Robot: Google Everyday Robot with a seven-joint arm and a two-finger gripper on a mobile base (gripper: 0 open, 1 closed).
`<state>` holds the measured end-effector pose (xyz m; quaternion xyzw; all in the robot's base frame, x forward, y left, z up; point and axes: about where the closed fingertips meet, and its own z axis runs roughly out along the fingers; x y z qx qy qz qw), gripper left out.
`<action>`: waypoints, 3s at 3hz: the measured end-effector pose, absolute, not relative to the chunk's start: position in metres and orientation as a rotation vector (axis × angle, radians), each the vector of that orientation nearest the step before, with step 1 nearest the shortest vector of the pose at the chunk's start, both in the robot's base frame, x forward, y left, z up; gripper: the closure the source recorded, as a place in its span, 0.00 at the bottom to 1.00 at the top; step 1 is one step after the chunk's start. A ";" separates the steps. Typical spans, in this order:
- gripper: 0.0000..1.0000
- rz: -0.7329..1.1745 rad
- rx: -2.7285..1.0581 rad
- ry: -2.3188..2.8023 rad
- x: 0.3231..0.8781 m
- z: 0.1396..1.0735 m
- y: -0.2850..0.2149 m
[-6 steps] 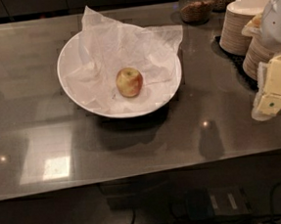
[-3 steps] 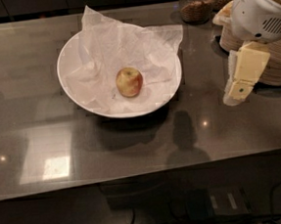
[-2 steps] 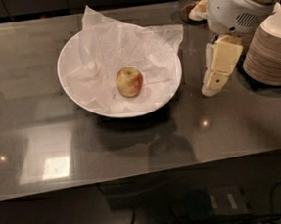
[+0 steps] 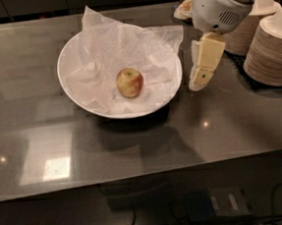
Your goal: Pick apple from white bowl
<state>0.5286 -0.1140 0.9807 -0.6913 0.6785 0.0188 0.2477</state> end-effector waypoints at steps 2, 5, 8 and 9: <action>0.00 0.216 -1.790 1.751 0.567 0.945 -0.066; 0.11 0.361 -1.809 1.699 0.608 0.903 -0.012; 0.17 0.393 -1.821 1.699 0.610 0.889 -0.005; 0.23 0.411 -1.830 1.696 0.606 0.882 -0.001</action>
Offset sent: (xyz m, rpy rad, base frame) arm 0.0693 0.0800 -0.0602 0.2970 0.0010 0.0561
